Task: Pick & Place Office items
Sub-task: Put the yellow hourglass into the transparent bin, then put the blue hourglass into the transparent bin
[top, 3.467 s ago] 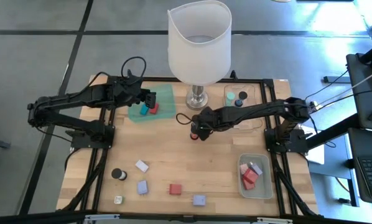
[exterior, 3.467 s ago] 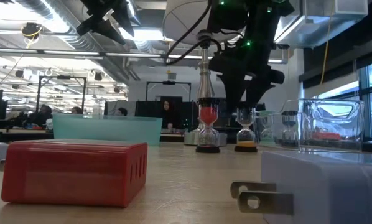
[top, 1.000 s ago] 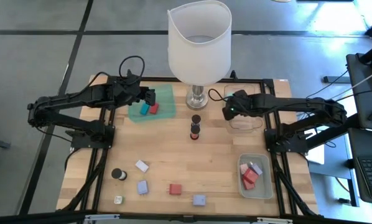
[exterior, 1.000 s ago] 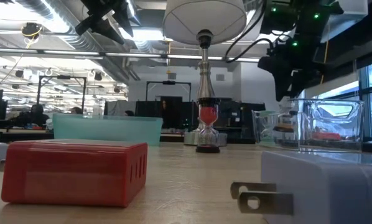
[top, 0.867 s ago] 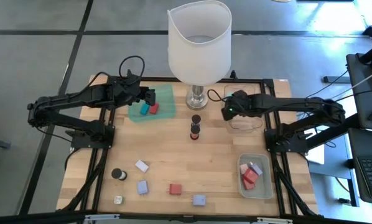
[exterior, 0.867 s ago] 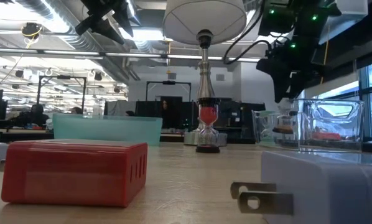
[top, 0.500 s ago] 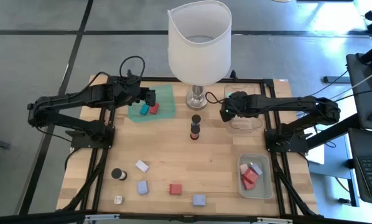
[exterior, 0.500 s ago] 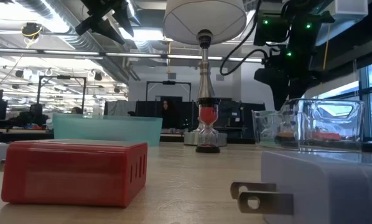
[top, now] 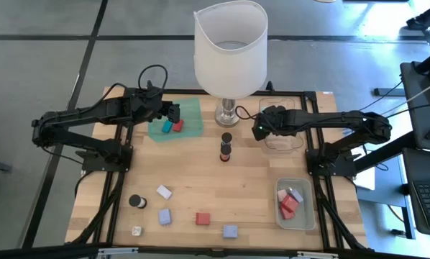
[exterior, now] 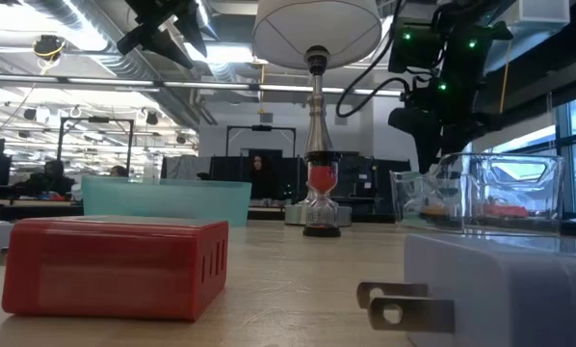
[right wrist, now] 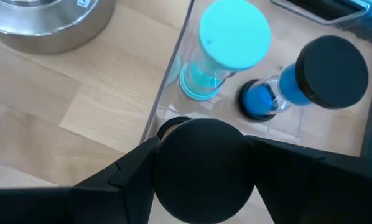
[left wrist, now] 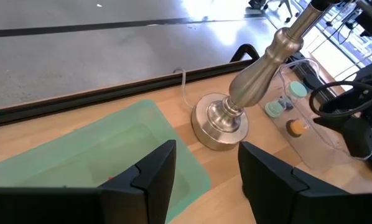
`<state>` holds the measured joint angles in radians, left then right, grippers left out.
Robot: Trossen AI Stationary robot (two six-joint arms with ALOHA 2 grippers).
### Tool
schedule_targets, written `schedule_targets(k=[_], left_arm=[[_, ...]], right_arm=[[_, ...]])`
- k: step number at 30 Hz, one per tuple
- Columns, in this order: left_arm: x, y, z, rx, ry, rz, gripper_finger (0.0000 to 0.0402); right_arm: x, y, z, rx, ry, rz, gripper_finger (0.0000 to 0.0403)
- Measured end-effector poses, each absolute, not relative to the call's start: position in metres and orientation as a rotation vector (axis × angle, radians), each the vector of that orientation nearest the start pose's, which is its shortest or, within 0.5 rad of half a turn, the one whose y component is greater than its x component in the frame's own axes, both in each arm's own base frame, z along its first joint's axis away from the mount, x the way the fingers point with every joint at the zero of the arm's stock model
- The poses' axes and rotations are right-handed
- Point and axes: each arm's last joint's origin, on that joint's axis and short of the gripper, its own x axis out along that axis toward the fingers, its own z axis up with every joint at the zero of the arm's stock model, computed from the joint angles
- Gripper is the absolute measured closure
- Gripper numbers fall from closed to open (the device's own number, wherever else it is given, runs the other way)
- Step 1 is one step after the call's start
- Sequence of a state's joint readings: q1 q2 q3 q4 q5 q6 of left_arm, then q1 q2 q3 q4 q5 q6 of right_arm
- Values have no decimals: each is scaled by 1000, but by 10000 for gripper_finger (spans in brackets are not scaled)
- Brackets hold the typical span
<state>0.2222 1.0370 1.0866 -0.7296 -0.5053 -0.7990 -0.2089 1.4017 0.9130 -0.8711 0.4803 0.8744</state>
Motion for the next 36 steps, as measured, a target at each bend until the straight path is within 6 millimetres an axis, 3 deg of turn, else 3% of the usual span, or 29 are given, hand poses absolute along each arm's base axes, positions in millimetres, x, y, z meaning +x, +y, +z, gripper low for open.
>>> schedule_targets(k=[10, 25, 30, 36], left_arm=[[192, 58, 344, -635, 369, 928, 231], [192, 58, 344, -636, 369, 927, 231], [192, 58, 344, -635, 368, 928, 231], [192, 58, 344, -635, 368, 928, 231]], right_arm=[[232, -63, 210, 517, 1009, -1119, 177], [231, -63, 211, 484, 1029, -1093, 121], [229, -62, 233, 490, 1008, -1077, 118], [239, -55, 282, 432, 900, -955, 118]])
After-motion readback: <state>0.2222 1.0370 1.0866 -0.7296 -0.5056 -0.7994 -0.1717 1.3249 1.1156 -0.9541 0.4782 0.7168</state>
